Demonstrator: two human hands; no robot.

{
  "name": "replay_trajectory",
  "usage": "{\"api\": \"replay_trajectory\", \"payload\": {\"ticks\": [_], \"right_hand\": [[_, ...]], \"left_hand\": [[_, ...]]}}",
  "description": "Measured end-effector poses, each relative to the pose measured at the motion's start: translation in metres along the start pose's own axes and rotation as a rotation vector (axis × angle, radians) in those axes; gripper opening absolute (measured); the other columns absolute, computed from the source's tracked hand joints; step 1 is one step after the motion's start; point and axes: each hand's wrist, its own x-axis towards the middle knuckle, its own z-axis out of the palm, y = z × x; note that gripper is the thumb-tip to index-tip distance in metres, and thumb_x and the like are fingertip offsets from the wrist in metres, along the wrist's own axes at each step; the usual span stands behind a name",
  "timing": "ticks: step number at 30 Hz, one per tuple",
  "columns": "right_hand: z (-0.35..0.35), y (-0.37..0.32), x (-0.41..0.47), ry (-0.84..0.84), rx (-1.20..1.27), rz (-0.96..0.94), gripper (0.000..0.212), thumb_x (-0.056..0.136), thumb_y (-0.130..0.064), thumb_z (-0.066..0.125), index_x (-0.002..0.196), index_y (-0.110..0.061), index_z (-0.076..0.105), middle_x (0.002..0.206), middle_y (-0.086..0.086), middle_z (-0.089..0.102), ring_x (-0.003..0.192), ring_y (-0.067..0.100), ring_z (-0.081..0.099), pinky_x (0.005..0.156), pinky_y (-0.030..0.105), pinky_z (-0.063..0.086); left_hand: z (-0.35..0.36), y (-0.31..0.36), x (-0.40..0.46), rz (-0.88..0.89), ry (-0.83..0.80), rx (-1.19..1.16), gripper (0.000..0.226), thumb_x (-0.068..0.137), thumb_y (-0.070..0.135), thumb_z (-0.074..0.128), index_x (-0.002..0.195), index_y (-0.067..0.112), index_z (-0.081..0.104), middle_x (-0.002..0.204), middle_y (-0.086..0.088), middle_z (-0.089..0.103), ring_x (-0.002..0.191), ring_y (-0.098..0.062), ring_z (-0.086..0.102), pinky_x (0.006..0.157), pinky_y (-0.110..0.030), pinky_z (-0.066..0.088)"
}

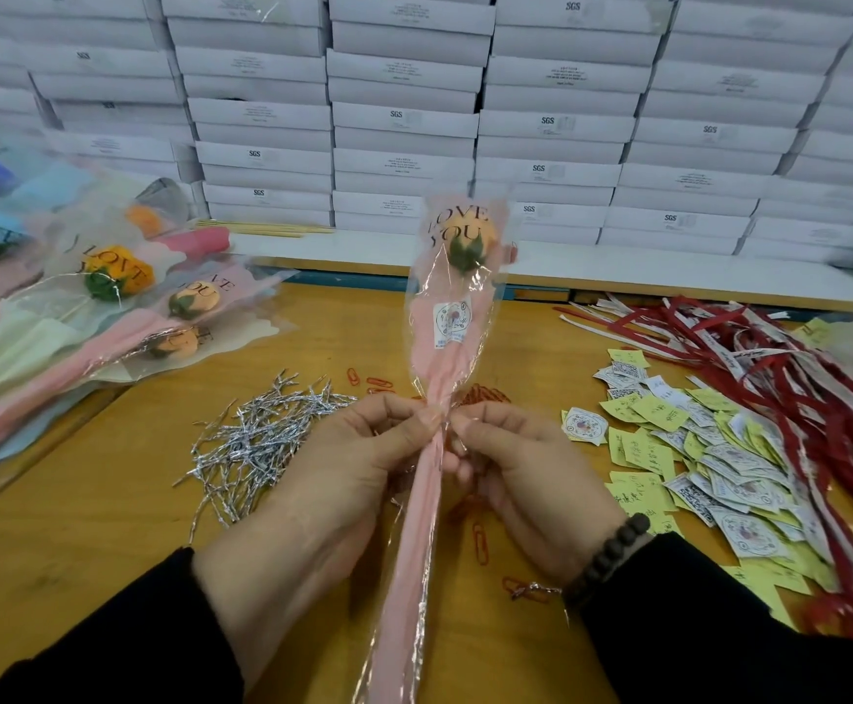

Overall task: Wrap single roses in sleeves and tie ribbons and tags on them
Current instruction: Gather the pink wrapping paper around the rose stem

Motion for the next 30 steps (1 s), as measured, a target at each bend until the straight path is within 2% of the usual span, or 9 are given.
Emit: {"api": "replay_trajectory", "payload": {"ticks": [4, 7, 11, 13, 15, 19, 25, 28, 30], "right_hand": [[-0.001, -0.002, 0.001, -0.039, 0.165, 0.193, 0.025, 0.09, 0.0, 0.047, 0.066, -0.005, 0.053, 0.05, 0.004, 0.05, 0.038, 0.007, 0.042, 0.044, 0.018, 0.036], [-0.002, 0.0, 0.001, 0.063, 0.078, 0.084, 0.009, 0.088, -0.001, 0.055, 0.084, -0.008, 0.053, 0.051, 0.003, 0.056, 0.041, 0.009, 0.049, 0.043, 0.019, 0.041], [-0.002, 0.008, -0.002, 0.234, -0.535, -0.359, 0.015, 0.085, -0.011, 0.063, 0.08, -0.019, 0.052, 0.073, -0.005, 0.059, 0.066, 0.011, 0.057, 0.06, 0.023, 0.047], [-0.001, 0.01, -0.006, 0.239, -0.896, -0.575, 0.012, 0.087, -0.011, 0.058, 0.083, -0.022, 0.056, 0.085, -0.012, 0.053, 0.078, 0.002, 0.051, 0.067, 0.016, 0.044], [0.001, 0.012, -0.008, 0.199, -1.09, -0.672, 0.013, 0.087, -0.012, 0.057, 0.092, -0.024, 0.056, 0.095, -0.016, 0.046, 0.083, 0.0, 0.047, 0.07, 0.018, 0.045], [0.002, 0.01, -0.011, 0.234, -1.144, -0.72, 0.018, 0.083, -0.018, 0.064, 0.094, -0.025, 0.053, 0.095, -0.017, 0.039, 0.077, 0.004, 0.048, 0.065, 0.024, 0.048], [-0.002, 0.007, -0.01, 0.29, -1.146, -0.819, 0.008, 0.082, -0.012, 0.067, 0.087, -0.015, 0.063, 0.094, -0.004, 0.05, 0.071, 0.014, 0.054, 0.061, 0.035, 0.052], [-0.002, 0.007, -0.009, 0.281, -1.154, -0.841, 0.006, 0.082, -0.009, 0.067, 0.085, -0.012, 0.063, 0.093, -0.002, 0.054, 0.074, 0.014, 0.055, 0.063, 0.033, 0.052], [-0.002, 0.008, -0.009, 0.265, -1.144, -0.81, 0.004, 0.085, -0.011, 0.064, 0.083, -0.014, 0.064, 0.092, -0.005, 0.055, 0.078, 0.009, 0.054, 0.068, 0.025, 0.049]], "left_hand": [[0.001, -0.001, -0.001, -0.02, -0.032, 0.003, 0.016, 0.066, 0.008, 0.062, 0.077, -0.003, 0.059, 0.063, -0.022, 0.062, 0.048, -0.024, 0.062, 0.051, -0.031, 0.057], [0.001, -0.002, 0.0, -0.011, 0.006, 0.011, 0.02, 0.068, 0.008, 0.062, 0.082, -0.005, 0.059, 0.06, -0.019, 0.062, 0.048, -0.021, 0.061, 0.051, -0.027, 0.056], [0.002, -0.002, 0.001, -0.002, 0.088, 0.001, 0.007, 0.079, 0.006, 0.058, 0.078, -0.001, 0.058, 0.053, -0.014, 0.061, 0.042, -0.015, 0.057, 0.043, -0.018, 0.048], [0.0, -0.003, 0.003, 0.005, 0.119, 0.019, 0.009, 0.082, 0.007, 0.056, 0.074, 0.002, 0.057, 0.052, -0.012, 0.061, 0.042, -0.014, 0.055, 0.046, -0.019, 0.046], [-0.002, -0.002, 0.005, 0.009, 0.131, 0.03, 0.01, 0.082, 0.008, 0.056, 0.074, 0.004, 0.057, 0.053, -0.011, 0.061, 0.045, -0.015, 0.054, 0.05, -0.021, 0.045], [-0.004, -0.002, 0.005, 0.006, 0.102, 0.008, 0.015, 0.068, 0.015, 0.06, 0.075, 0.002, 0.058, 0.052, -0.011, 0.06, 0.044, -0.014, 0.055, 0.046, -0.018, 0.046], [-0.003, -0.004, 0.004, 0.0, 0.077, 0.005, 0.009, 0.075, 0.011, 0.058, 0.073, 0.002, 0.058, 0.05, -0.012, 0.06, 0.042, -0.013, 0.055, 0.043, -0.014, 0.045], [-0.002, -0.004, 0.004, 0.002, 0.064, 0.006, 0.013, 0.068, 0.013, 0.06, 0.073, 0.002, 0.058, 0.049, -0.012, 0.06, 0.041, -0.012, 0.055, 0.043, -0.014, 0.045], [-0.002, -0.004, 0.003, 0.003, 0.053, 0.009, 0.015, 0.067, 0.014, 0.06, 0.074, 0.001, 0.058, 0.05, -0.012, 0.06, 0.041, -0.013, 0.055, 0.043, -0.014, 0.045]]}}
